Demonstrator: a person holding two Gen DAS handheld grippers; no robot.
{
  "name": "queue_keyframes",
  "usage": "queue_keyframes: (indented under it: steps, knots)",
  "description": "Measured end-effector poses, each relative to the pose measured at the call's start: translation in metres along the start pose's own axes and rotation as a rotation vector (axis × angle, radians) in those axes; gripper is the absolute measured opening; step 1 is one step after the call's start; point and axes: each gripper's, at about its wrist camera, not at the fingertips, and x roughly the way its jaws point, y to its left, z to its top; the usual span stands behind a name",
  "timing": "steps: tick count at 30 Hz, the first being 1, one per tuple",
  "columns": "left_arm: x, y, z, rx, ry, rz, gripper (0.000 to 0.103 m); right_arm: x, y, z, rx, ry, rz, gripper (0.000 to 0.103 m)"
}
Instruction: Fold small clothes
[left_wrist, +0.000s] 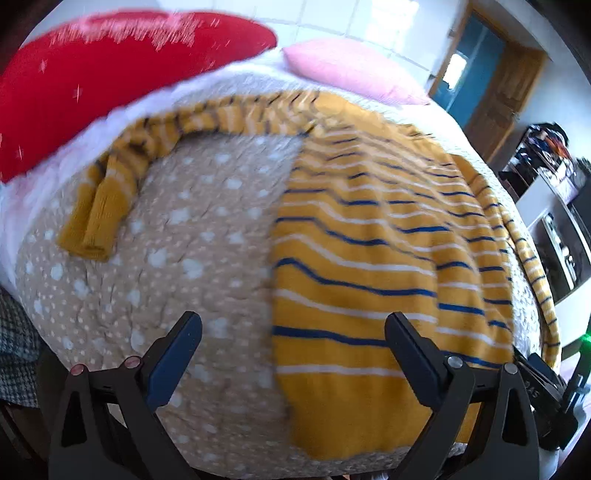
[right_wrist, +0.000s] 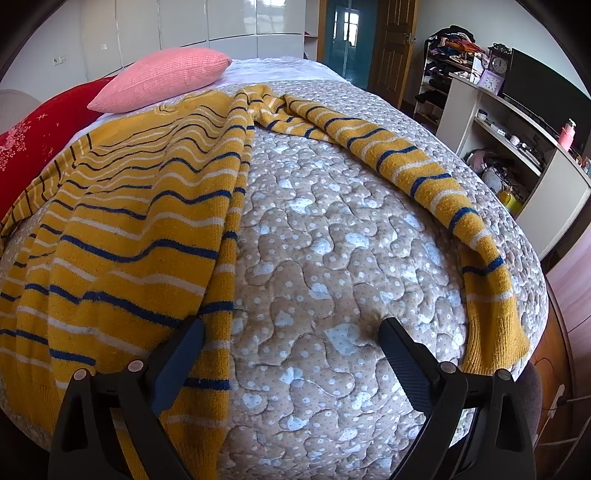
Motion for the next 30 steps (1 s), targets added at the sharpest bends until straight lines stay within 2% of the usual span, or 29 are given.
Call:
queue_keyframes:
  steps: [2,4,5,6,7,8,9,12,13,15,17,22,24,26,27,29,30]
  knots:
    - [0.008,0.004,0.001,-0.008,0.022,-0.037,0.099,0.000,0.000,0.000,0.000,0.000,0.000,0.098]
    - [0.011,-0.002,0.000,0.019,0.012,-0.041,0.099,0.000,0.000,0.000,0.001,-0.001,-0.002,0.098]
    - [0.011,-0.008,-0.001,0.041,0.008,-0.062,0.094,0.000,0.000,0.000,0.001,-0.001,-0.001,0.098]
    - [0.012,-0.013,-0.003,0.056,0.006,-0.072,0.074,0.000,0.000,0.000,0.002,0.000,0.002,0.099]
    - [0.013,-0.018,-0.004,0.075,0.007,-0.046,0.060,-0.001,-0.001,0.001,0.005,0.002,0.012,0.099]
    - [0.013,-0.021,-0.006,0.092,0.006,-0.008,0.023,-0.002,-0.004,0.002,0.012,0.003,0.031,0.099]
    - [0.015,-0.023,-0.006,0.100,0.015,-0.003,0.010,-0.004,-0.010,0.004,0.029,0.002,0.063,0.099]
    - [0.012,-0.010,0.002,0.040,0.038,-0.050,0.009,-0.014,-0.027,0.006,0.086,-0.035,0.129,0.098]
    - [0.009,-0.007,0.003,0.030,0.035,-0.044,0.009,-0.017,-0.031,0.006,0.090,-0.046,0.135,0.097]
    - [0.002,0.002,0.006,0.018,0.012,0.015,0.008,-0.023,-0.035,0.005,0.079,-0.068,0.154,0.094]
    - [-0.002,0.011,0.008,-0.003,0.003,0.041,0.008,-0.027,-0.034,0.002,0.047,-0.069,0.185,0.090]
    - [-0.005,0.017,0.010,-0.029,0.006,0.042,0.008,-0.020,-0.016,-0.011,-0.047,-0.018,0.260,0.072]
    - [-0.005,0.014,0.009,-0.028,0.002,0.040,0.008,-0.017,-0.007,-0.013,-0.077,-0.004,0.274,0.070]
    - [-0.007,0.015,0.009,-0.041,0.001,0.025,0.008,-0.016,0.002,-0.016,-0.119,-0.015,0.252,0.070]
    - [-0.009,0.016,0.009,-0.048,0.002,0.018,0.009,-0.016,0.004,-0.017,-0.127,-0.017,0.252,0.065]
    - [-0.015,0.018,0.007,-0.064,-0.003,0.003,0.009,-0.017,0.009,-0.018,-0.151,-0.014,0.299,0.046]
    - [-0.018,0.018,0.008,-0.068,-0.010,0.002,0.009,-0.017,0.013,-0.018,-0.167,-0.007,0.329,0.021]
